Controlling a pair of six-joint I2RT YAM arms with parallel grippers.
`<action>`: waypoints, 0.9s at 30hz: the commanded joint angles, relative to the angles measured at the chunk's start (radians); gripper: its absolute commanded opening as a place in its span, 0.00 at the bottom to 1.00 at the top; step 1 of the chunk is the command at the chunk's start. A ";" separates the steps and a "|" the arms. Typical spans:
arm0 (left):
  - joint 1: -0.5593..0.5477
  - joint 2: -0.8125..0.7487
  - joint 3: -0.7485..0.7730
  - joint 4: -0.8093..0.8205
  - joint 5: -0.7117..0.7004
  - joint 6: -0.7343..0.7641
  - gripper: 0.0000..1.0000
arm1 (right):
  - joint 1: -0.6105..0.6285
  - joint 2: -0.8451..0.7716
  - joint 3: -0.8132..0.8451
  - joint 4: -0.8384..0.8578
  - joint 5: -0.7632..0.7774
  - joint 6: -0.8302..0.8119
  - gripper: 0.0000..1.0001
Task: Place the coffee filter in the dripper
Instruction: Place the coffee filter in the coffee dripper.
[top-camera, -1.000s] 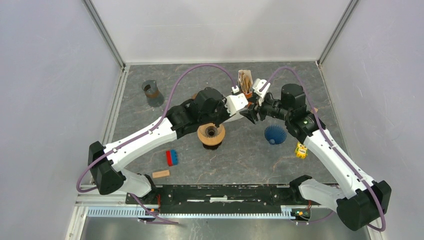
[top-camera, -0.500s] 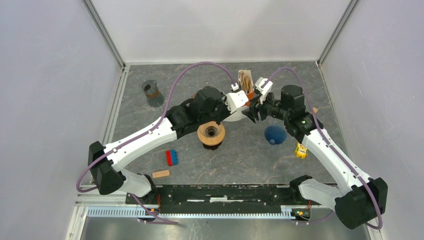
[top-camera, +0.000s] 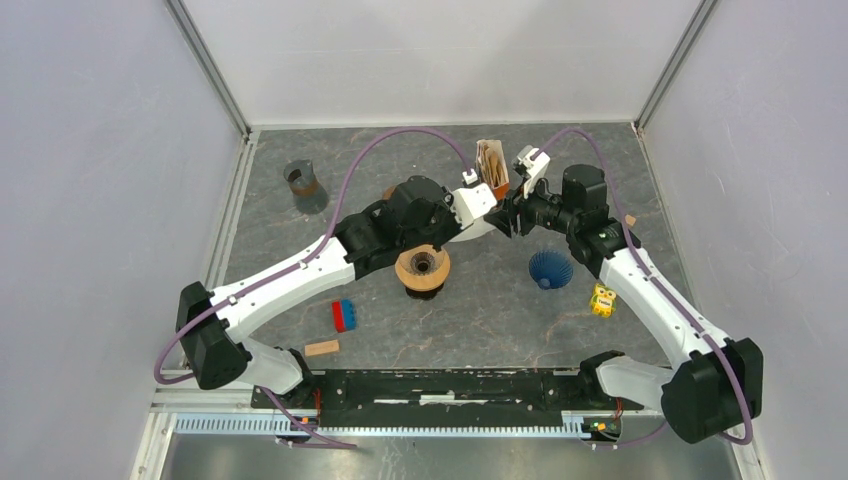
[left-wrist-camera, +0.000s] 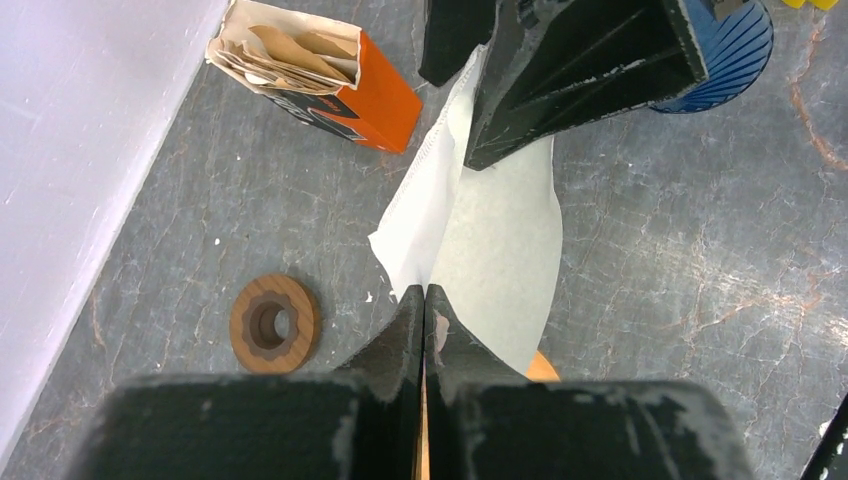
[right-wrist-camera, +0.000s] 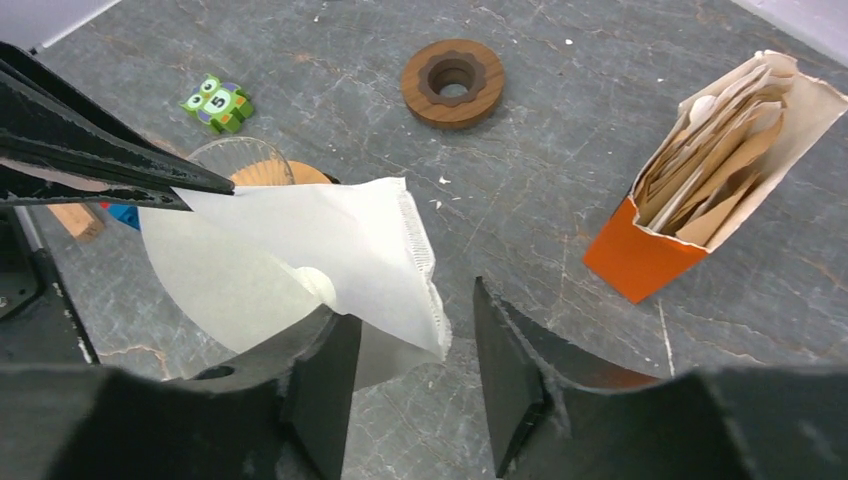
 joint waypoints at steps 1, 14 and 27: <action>-0.005 -0.014 0.000 0.057 0.007 -0.006 0.02 | -0.011 0.010 -0.003 0.067 -0.059 0.056 0.48; -0.007 -0.005 -0.009 0.053 0.050 0.010 0.02 | -0.015 0.005 0.005 0.054 -0.032 0.053 0.13; -0.008 -0.002 0.012 0.035 0.069 0.020 0.02 | -0.012 -0.057 -0.046 0.038 0.029 -0.061 0.15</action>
